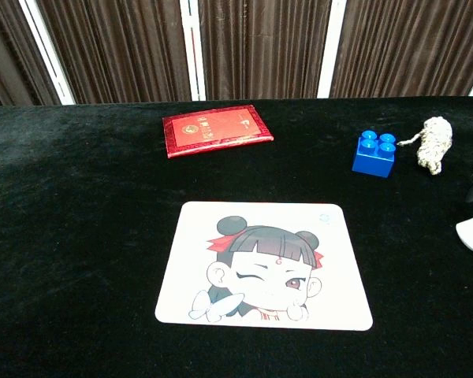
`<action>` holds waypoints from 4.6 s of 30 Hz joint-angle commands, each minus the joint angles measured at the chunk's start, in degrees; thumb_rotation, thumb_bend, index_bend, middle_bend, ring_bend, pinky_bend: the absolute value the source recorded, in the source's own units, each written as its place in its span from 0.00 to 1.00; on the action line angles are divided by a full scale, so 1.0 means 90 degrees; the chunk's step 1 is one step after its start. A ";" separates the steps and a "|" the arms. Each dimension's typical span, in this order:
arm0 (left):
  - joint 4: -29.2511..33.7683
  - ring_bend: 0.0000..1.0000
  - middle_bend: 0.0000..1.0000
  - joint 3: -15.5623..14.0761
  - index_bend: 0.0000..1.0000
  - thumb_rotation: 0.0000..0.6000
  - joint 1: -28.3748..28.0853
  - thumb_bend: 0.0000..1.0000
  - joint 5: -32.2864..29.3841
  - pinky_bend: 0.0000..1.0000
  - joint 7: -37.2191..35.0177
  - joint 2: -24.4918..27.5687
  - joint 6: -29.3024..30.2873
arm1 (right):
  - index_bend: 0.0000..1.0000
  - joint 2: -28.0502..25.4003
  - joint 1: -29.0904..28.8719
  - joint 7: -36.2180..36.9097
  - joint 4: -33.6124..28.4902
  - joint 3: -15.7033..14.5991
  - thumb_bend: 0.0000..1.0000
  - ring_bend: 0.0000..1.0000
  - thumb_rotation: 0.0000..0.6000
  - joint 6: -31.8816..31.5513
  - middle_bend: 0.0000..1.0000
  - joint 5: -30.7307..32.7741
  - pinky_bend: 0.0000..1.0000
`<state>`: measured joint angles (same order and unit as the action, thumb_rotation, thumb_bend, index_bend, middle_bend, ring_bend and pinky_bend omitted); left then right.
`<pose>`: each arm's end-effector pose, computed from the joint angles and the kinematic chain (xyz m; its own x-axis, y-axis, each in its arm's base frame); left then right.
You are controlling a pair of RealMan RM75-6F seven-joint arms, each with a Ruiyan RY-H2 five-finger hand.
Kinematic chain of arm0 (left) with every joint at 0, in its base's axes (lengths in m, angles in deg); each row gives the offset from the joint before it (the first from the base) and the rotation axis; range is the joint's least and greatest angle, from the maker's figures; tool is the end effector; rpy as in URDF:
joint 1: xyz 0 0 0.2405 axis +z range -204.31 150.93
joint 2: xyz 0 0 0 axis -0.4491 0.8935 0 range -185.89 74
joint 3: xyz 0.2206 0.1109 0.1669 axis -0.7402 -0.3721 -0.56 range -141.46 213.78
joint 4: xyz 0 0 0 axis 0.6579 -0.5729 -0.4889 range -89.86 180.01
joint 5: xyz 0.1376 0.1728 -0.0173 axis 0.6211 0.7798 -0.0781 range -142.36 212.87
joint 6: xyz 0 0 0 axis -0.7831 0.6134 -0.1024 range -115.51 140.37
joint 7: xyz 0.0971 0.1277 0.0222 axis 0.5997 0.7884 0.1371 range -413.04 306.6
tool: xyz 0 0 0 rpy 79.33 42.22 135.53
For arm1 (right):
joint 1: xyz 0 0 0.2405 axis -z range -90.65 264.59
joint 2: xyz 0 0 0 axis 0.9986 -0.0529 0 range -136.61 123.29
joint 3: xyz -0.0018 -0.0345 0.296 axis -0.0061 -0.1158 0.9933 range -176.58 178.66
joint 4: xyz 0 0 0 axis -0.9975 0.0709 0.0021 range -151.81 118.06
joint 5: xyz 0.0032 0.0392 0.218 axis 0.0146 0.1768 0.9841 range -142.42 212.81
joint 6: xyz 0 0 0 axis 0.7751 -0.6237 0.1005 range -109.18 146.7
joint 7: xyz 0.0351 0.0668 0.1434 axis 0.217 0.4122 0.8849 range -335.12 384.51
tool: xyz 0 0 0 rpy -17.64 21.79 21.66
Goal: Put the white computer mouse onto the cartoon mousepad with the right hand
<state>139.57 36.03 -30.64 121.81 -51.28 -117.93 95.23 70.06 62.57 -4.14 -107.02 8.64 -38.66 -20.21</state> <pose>-0.3567 0.1849 0.1622 0.4274 0.1001 0.8985 0.9033 -0.0063 -0.4290 -0.3303 -0.3170 0.0430 0.5151 -0.3799 0.7683 -0.8330 -0.0105 0.5532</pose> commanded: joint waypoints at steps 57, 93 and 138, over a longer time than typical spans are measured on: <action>0.0058 0.00 0.00 -0.0004 0.08 1.00 -0.0082 0.27 -0.0087 0.00 -0.0038 0.0050 -0.0143 | 0.62 0.0736 -0.1693 0.0590 0.0885 -0.0087 0.21 0.41 1.00 -0.0055 0.57 -0.3312 0.56; 0.0103 0.00 0.00 -0.0036 0.08 1.00 -0.0164 0.27 -0.0134 0.00 -0.0076 0.0144 -0.0311 | 0.62 0.2342 -0.3368 0.2545 0.2769 -0.0976 0.18 0.41 1.00 0.0379 0.57 -0.5292 0.46; 0.0117 0.00 0.00 -0.0039 0.08 1.00 -0.0165 0.27 -0.0161 0.00 -0.0062 0.0137 -0.0297 | 0.16 0.1067 -0.1930 0.0566 0.1632 -0.0538 0.00 0.00 1.00 -0.0673 0.00 -0.3754 0.00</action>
<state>140.63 35.68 -32.13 120.36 -51.83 -116.70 92.55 81.88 42.46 2.01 -90.57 2.79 -42.65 -57.10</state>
